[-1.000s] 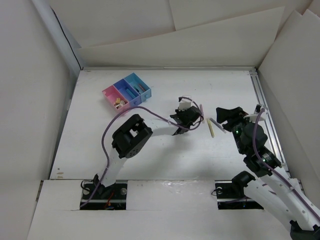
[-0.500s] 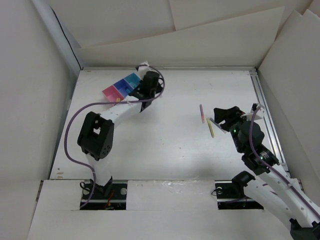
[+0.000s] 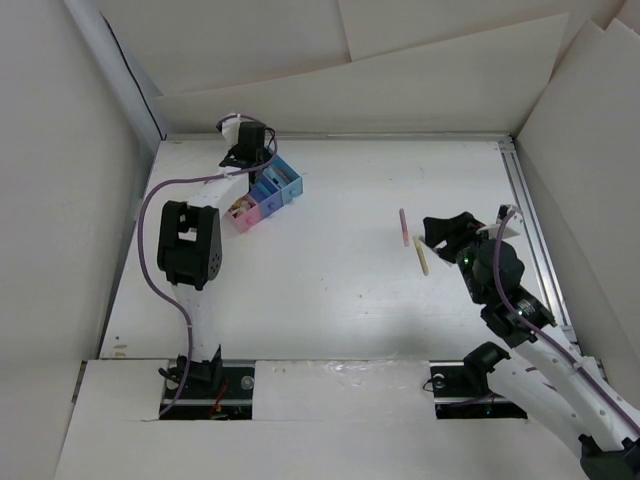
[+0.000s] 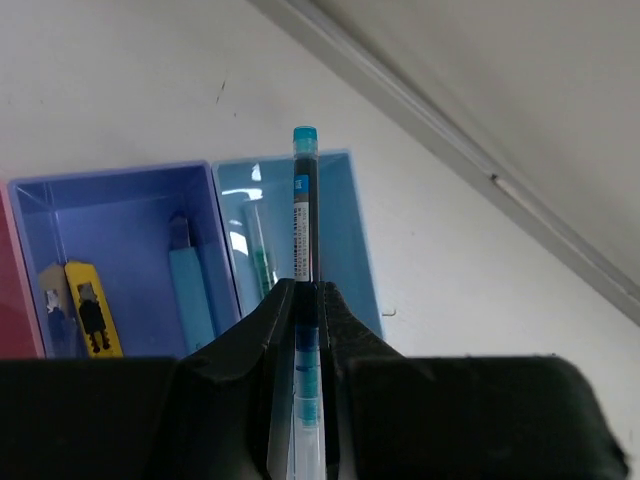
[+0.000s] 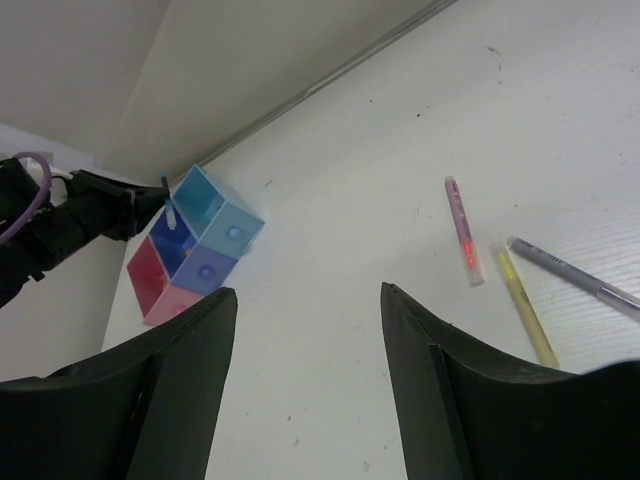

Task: Sort the stationery into containers
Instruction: Place the pen in the storage box, then pick up the pen from the center of the board.

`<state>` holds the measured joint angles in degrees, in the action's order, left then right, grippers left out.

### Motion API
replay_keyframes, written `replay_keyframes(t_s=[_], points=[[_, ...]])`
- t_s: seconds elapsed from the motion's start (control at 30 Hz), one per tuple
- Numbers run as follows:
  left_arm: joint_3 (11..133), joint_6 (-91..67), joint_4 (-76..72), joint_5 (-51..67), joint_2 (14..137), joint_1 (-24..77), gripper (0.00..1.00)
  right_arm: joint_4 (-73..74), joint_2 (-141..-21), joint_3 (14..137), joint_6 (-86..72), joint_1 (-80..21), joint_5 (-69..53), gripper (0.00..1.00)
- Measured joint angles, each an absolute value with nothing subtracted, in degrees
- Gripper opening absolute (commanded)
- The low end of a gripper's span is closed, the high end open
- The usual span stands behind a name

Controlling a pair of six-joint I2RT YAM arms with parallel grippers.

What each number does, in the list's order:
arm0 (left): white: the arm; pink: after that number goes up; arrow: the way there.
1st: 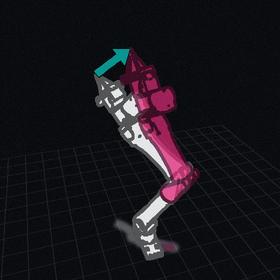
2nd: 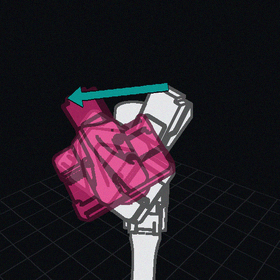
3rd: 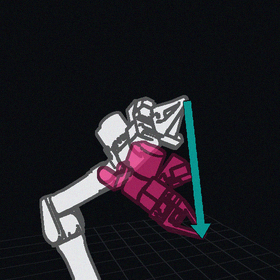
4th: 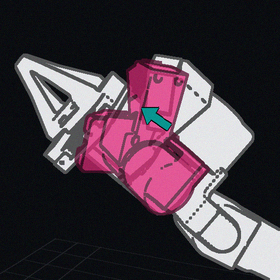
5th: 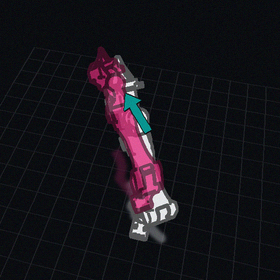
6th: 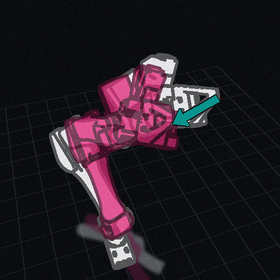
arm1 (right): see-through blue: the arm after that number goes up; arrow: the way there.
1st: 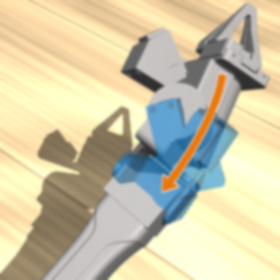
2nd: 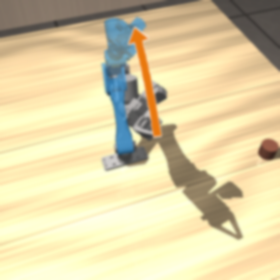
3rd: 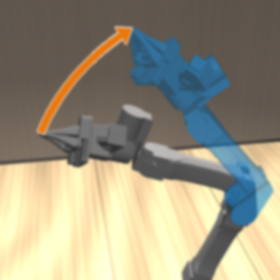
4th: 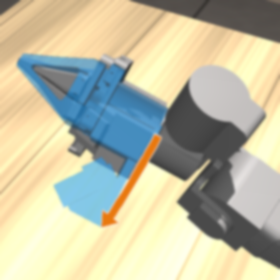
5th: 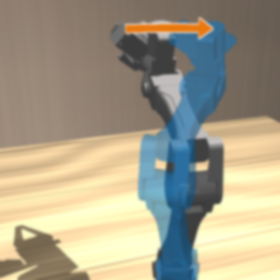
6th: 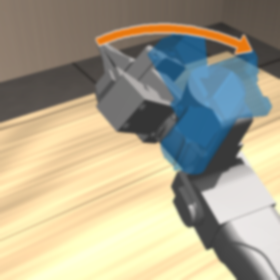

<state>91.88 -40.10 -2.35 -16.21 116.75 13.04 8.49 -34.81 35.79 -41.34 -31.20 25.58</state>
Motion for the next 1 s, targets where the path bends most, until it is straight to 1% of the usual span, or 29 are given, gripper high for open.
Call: replay_keyframes(t_s=[0.1,0.27,0.3,0.33,0.37,0.5,0.6,0.63,0.67,0.73,0.77,0.8,0.83,0.87,0.93,1.0], points=[[91.9,-40.1,-1.3,-16.1,118.1,13.5,0.09,8.5,-35.3,35.8,-41.3,-31.2,25.5,0.65],[92.0,-40.1,-0.5,-16.1,118.7,13.9,0.11,8.4,-35.7,35.8,-41.3,-31.2,25.4,0.65],[92.0,-40.1,-0.5,-16.1,118.7,13.9,0.13,8.4,-35.7,35.8,-41.3,-31.2,25.4,0.65],[92.1,-40.1,-0.5,-16.1,118.8,13.8,0.17,8.4,-35.7,35.8,-41.3,-31.2,25.4,0.65],[92.2,-40.1,-0.4,-16.1,118.8,13.8,0.25,8.4,-35.8,35.8,-41.3,-31.2,25.4,0.65],[92.3,-39.8,-0.6,-16.0,118.8,13.8,0.35,8.3,-36.1,35.8,-41.3,-31.2,25.1,0.65],[92.3,-39.7,-0.6,-16.0,118.8,14.0,0.35,8.3,-36.0,35.8,-41.1,-31.2,25.0,0.65],[92.3,-39.6,-0.6,-16.4,118.8,14.2,0.35,8.3,-36.0,35.8,-40.9,-31.2,25.0,0.64],[92.2,-39.3,-0.9,-16.7,118.6,14.5,0.3,8.3,-35.9,35.8,-40.8,-31.2,25.0,0.6],[91.6,-38.2,-1.5,-18.0,117.8,15.9,0.27,8.3,-35.4,35.6,-40.6,-31.2,25.1,0.48],[91.3,-37.6,-1.8,-18.7,117.2,17.1,0.25,8.3,-35.1,35.5,-40.5,-31.2,25.1,0.21],[90.9,-36.8,-2.3,-19.7,116.5,18.8,0.19,8.3,-34.9,35.5,-40.3,-31.2,25.1,0.1],[90.6,-36.1,-2.8,-20.6,115.7,20.8,0.14,8.2,-34.8,35.4,-40.5,-31.2,25.3,0.02],[90.5,-35.4,-3.2,-21.4,114.8,23.4,0.11,8.1,-34.7,35.4,-40.6,-31.2,25.7,0.0],[90.6,-34.1,-4.7,-22.3,113.8,29.7,0.04,8.3,-34.4,35.4,-40.9,-31.2,27.0,0.0],[91.5,-33.0,-5.6,-22.7,113.8,36.5,0.04,8.6,-33.9,35.4,-40.9,-31.2,28.3,0.0]])
